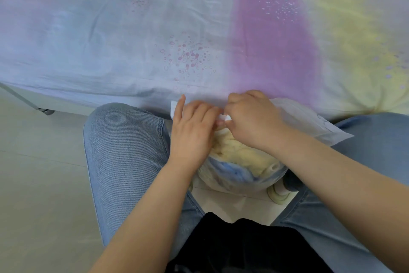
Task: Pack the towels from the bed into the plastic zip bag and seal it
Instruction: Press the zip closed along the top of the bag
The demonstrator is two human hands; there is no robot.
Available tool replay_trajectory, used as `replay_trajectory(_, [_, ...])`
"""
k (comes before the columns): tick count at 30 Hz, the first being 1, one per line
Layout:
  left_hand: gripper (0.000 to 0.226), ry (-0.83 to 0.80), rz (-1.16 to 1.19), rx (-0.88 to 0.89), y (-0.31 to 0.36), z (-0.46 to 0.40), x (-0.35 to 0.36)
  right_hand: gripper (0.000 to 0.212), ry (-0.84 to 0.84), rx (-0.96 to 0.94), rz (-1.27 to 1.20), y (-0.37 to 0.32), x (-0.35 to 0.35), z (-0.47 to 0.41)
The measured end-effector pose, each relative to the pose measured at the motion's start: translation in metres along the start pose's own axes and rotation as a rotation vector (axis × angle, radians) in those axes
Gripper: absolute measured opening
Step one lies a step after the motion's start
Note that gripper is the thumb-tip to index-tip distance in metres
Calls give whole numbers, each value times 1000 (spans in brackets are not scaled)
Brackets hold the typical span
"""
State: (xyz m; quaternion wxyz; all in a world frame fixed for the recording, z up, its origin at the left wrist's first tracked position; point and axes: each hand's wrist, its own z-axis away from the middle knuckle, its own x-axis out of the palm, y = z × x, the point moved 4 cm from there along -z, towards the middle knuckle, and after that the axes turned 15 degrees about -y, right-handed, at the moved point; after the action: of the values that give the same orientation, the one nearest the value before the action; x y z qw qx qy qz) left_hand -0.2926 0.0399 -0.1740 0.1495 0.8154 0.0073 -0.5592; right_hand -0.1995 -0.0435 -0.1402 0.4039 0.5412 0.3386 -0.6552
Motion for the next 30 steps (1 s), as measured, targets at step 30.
replay_trajectory(30, [26,-143,84,0,0,-13,11,21,26,125,-2,16,17,11])
